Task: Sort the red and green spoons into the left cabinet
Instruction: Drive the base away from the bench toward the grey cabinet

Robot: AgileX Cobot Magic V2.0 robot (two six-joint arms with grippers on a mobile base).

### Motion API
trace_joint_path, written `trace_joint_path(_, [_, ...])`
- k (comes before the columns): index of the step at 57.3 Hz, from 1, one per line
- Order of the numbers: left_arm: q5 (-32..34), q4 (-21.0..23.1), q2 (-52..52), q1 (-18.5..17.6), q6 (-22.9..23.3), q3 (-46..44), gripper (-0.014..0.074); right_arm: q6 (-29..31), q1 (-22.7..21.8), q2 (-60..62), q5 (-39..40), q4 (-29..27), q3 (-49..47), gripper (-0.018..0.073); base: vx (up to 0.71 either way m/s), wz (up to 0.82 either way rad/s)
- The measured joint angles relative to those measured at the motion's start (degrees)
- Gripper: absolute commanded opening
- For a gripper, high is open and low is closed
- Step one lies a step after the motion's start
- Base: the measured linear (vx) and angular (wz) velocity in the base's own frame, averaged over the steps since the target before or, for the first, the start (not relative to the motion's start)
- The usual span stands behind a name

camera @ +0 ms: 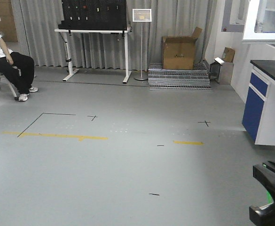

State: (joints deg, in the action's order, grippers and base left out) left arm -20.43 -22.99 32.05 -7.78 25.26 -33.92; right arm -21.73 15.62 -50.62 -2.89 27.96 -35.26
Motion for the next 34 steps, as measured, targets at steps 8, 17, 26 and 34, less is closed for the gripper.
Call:
trace_joint_path(8, [0.00, 0.00, 0.00, 0.00, 0.00, 0.00, 0.0065, 0.00, 0.00, 0.00, 0.06, 0.00, 0.00, -0.0006, 0.59, 0.13])
trace_joint_path(17, [0.00, 0.00, 0.00, 0.00, 0.00, 0.00, 0.0065, 0.00, 0.00, 0.00, 0.06, 0.00, 0.00, -0.0006, 0.61, 0.11])
trace_joint_path(26, [0.00, 0.00, 0.00, 0.00, 0.00, 0.00, 0.0065, 0.00, 0.00, 0.00, 0.06, 0.00, 0.00, -0.0006, 0.62, 0.09])
trace_joint_path(34, [0.00, 0.00, 0.00, 0.00, 0.00, 0.00, 0.0065, 0.00, 0.00, 0.00, 0.06, 0.00, 0.00, -0.0006, 0.64, 0.06])
